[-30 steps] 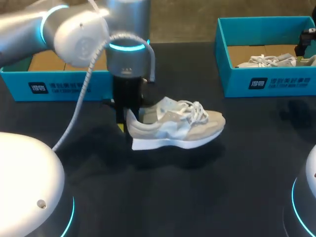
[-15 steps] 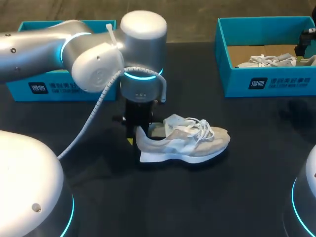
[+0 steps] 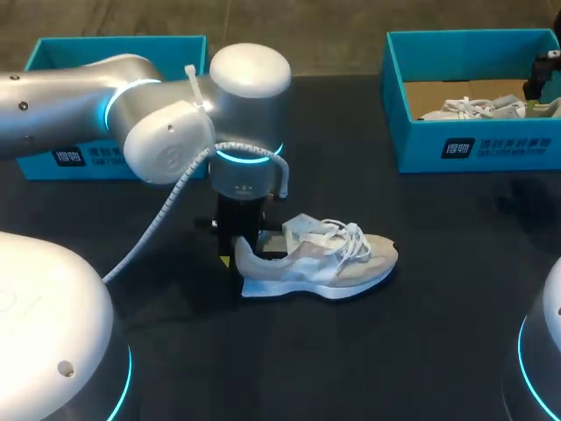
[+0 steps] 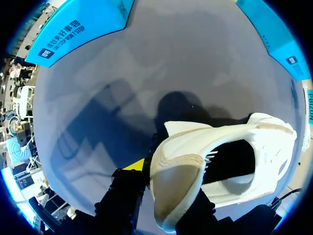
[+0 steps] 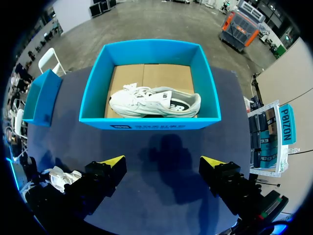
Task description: Take the shoe out of the shoebox, open the shoe tongue, remove and reinsert the insole, then place the shoe into the shoebox
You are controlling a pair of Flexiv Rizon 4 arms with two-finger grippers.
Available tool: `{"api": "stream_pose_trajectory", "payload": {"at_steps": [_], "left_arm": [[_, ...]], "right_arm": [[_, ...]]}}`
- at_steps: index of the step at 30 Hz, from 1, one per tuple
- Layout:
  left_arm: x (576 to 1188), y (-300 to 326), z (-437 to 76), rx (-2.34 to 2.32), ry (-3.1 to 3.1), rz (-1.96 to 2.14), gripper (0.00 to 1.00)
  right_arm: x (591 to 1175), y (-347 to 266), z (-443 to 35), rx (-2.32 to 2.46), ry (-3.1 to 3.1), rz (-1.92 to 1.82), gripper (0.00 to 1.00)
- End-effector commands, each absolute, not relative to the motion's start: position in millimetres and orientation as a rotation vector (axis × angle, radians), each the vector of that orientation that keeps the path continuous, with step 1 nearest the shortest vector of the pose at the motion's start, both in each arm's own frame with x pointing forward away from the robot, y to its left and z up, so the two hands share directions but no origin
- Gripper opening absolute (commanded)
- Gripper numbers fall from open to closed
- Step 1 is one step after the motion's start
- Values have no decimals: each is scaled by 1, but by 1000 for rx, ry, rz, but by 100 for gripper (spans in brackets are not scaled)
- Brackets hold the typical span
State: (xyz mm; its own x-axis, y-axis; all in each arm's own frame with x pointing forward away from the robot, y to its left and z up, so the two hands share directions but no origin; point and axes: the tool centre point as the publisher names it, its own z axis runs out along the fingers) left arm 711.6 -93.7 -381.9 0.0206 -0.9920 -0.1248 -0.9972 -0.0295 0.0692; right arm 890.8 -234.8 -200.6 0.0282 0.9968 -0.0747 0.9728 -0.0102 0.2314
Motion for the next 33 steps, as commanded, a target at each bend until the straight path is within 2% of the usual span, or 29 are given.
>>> {"api": "stream_pose_trajectory", "payload": {"at_steps": [1, 7, 8, 10, 12, 13, 14, 15, 16, 28, 33], "left_arm": [[711, -92, -388, -2224, 2172, 209, 0], [711, -91, -394, -2216, 2176, 204, 0], [711, -91, -394, -2216, 2176, 203, 6], [708, -90, -393, -2213, 2163, 190, 31], [705, -89, -392, -2209, 2151, 174, 50], [704, -89, -391, -2206, 2159, 171, 72], [703, -88, -389, -2206, 2160, 171, 89], [703, -88, -387, -2214, 2150, 160, 96], [702, -88, -384, -2214, 2159, 160, 100], [699, -88, -335, -2291, 2161, -17, 100], [703, -82, -319, -2098, 2374, -139, 100]], "right_arm": [[890, -235, -201, 2082, 2041, 162, 100], [890, -235, -201, 2082, 2041, 162, 100], [890, -235, -201, 2082, 2041, 162, 100], [890, -235, -201, 2082, 2041, 162, 100], [890, -235, -201, 2082, 2041, 162, 100], [890, -235, -201, 2082, 2041, 162, 100], [890, -235, -201, 2082, 2041, 162, 100], [890, -235, -201, 2082, 2041, 162, 100], [890, -235, -201, 2082, 2041, 162, 100], [890, -235, -201, 2082, 2041, 162, 100], [890, -235, -201, 2082, 2041, 162, 100]]}}
